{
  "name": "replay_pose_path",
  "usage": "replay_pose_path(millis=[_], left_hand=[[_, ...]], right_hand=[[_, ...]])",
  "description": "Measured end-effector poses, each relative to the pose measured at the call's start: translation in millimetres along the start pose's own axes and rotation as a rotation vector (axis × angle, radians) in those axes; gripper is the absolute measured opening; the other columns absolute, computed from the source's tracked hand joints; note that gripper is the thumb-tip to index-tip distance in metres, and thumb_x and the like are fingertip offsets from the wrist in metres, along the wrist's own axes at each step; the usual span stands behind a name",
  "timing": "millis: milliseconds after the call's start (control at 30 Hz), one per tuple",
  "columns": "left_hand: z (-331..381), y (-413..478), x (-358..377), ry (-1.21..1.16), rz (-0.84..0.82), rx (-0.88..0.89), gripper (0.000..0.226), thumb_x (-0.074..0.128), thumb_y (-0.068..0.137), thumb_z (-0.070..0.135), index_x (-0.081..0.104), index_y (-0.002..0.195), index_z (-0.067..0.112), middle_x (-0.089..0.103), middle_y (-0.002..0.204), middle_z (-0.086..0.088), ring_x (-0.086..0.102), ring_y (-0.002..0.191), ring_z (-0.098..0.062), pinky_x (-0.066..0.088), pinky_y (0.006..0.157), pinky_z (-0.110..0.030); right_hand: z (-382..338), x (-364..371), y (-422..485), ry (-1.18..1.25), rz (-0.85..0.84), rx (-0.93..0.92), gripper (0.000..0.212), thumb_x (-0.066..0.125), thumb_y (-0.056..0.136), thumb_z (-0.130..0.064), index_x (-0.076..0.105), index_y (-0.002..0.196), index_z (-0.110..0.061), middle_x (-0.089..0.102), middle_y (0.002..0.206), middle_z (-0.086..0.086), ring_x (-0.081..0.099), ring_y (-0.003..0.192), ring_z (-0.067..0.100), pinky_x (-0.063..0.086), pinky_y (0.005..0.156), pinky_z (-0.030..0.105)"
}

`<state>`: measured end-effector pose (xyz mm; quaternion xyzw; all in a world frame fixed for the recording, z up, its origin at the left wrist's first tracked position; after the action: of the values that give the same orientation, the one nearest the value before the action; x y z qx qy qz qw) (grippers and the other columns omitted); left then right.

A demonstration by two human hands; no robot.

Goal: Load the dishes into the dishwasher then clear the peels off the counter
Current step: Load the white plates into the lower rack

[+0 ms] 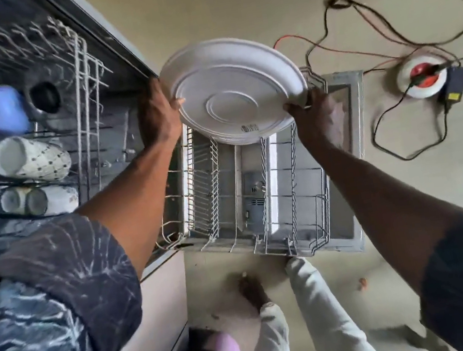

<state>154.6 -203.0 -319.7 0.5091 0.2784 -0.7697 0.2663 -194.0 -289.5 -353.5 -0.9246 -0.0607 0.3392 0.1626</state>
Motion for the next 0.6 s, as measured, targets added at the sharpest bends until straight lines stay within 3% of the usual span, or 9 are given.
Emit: replay_pose_path(millis=[267,433,600], left_hand=[[-15,22,43,-0.019,0.003,0.042,0.057,0.072,0.091,0.032,0.045,0.137,0.013,0.061,0.132,-0.015,0.059,0.118,-0.033,0.051,0.092,-0.042],[-30,32,69,-0.044,-0.013,0.036,0.070,0.075,0.088,0.034,0.040,0.146,0.016,0.057,0.141,-0.011,0.056,0.127,-0.030,0.048,0.103,-0.041],[-40,40,86,-0.049,-0.058,0.002,0.069,0.071,0.092,0.031,0.037,0.150,0.015,0.054,0.141,-0.015,0.053,0.128,-0.031,0.046,0.102,-0.038]], right_hand=[[22,33,28,-0.095,-0.018,0.001,0.047,0.072,0.083,-0.048,0.066,0.115,-0.014,0.072,0.106,0.004,0.062,0.089,0.021,0.036,0.068,0.024],[28,48,31,-0.151,-0.077,-0.005,0.046,0.067,0.092,-0.040,0.059,0.127,-0.010,0.065,0.125,0.008,0.061,0.107,0.027,0.030,0.070,0.026],[24,60,42,-0.193,-0.101,-0.032,0.046,0.065,0.094,-0.040,0.057,0.127,-0.009,0.063,0.124,0.011,0.060,0.105,0.027,0.030,0.070,0.027]])
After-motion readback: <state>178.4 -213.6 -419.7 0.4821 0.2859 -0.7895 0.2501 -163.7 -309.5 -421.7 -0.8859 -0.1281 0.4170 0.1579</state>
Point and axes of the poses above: each hand's wrist, its own y-axis towards the middle knuckle, its own x-axis out of the palm, z = x × y, the point moved 10 cm from there along y, towards the middle knuckle
